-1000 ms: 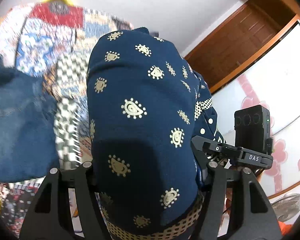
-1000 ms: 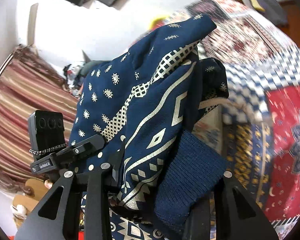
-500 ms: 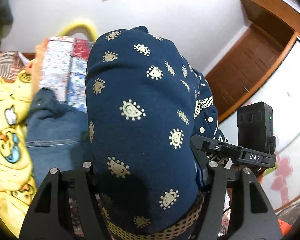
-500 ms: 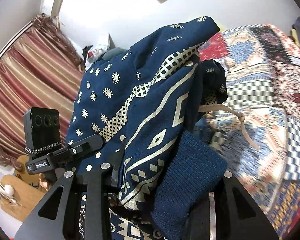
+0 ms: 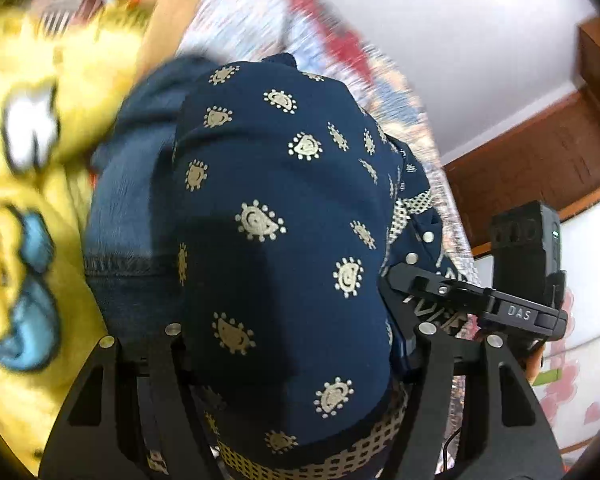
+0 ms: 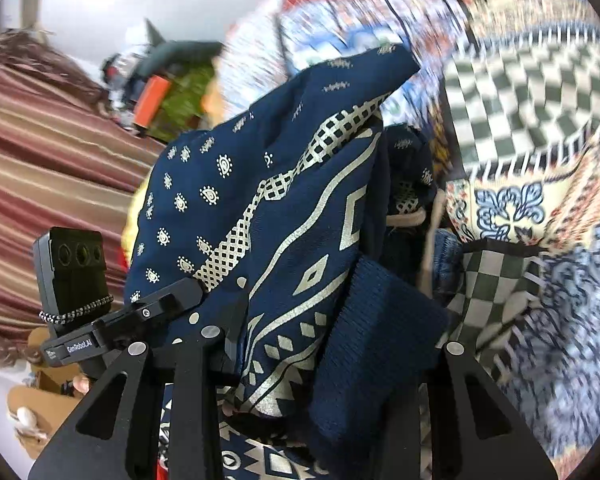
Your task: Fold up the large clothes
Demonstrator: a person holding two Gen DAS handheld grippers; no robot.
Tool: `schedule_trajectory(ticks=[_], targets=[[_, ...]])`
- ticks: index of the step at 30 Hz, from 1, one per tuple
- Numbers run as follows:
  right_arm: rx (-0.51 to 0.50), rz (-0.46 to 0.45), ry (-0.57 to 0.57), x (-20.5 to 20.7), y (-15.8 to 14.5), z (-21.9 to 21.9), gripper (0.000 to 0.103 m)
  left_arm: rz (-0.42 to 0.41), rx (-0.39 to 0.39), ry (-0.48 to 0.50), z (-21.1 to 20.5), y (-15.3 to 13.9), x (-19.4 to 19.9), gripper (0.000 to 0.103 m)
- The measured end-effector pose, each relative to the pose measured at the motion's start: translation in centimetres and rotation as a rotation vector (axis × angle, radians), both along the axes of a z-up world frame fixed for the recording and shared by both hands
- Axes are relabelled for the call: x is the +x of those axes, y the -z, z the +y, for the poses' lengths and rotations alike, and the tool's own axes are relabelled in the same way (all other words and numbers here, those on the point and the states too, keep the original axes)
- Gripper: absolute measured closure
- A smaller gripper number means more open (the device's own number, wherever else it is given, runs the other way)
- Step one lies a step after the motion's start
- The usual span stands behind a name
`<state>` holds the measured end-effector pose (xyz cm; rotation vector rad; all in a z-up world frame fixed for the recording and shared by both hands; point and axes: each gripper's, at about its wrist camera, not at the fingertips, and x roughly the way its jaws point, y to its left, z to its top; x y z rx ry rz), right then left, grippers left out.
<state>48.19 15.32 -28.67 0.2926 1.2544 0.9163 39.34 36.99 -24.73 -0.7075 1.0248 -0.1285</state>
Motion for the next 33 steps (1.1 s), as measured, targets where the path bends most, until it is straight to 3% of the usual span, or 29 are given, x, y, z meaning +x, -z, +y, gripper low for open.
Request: schedule_trajectory(ticks=[3, 5, 6, 11, 13, 15, 17, 21, 25, 27, 29, 33], targets=[[0.0, -0.005, -0.013, 0.2, 0.9, 0.1, 0.066, -0.021, -0.09, -0.016, 1.4, 1.8, -0.4, 0.03], [-0.012, -0.025, -0.022, -0.1, 0.5, -0.3, 0.064, -0.023, -0.071, -0.018, 1.4, 1.4, -1.0, 0.028], [-0.035, -0.05, -0.025, -0.3, 0.2, -0.5, 0.059, -0.024, -0.034, -0.016, 1.1, 0.8, -1.4, 0.028], [-0.19, -0.24, 0.0, -2.6, -3.3, -1.4, 0.057, -0.025, 0.219, -0.009, -1.6, -2.7, -3.2, 0.026], [-0.214, -0.307, 0.01, -3.7, -4.0, -1.9, 0.049, -0.038, 0.311, -0.006, -2.5, -3.7, -3.8, 0.025], [-0.23, -0.357, 0.01, -4.7, -4.6, -1.9, 0.037, -0.059, 0.365, 0.012, -3.6, -4.2, -4.2, 0.021], [-0.258, -0.391, 0.021, -5.2, -4.4, -1.2, 0.032, -0.065, 0.398, 0.041, -4.5, -4.0, -4.6, 0.015], [-0.393, -0.37, 0.015, -5.4, -1.4, 0.0, 0.032, -0.025, 0.46, 0.064, -6.6, -2.2, -6.1, 0.007], [-0.382, -0.315, 0.034, -6.3, 0.3, -2.6, 0.03, 0.015, 0.484, 0.051, -7.2, -0.4, -8.5, 0.006], [-0.371, -0.294, 0.048, -6.7, 0.2, -4.0, 0.03, 0.035, 0.472, 0.037, -7.3, -0.2, -9.8, 0.007], [-0.361, -0.289, 0.062, -7.3, -0.5, -5.3, 0.03, 0.063, 0.512, 0.02, -7.8, 0.0, -10.5, 0.007], [-0.339, -0.351, 0.085, -9.1, -3.5, -7.3, 0.03, 0.03, 0.577, -0.011, -8.9, -2.5, -13.1, 0.007]])
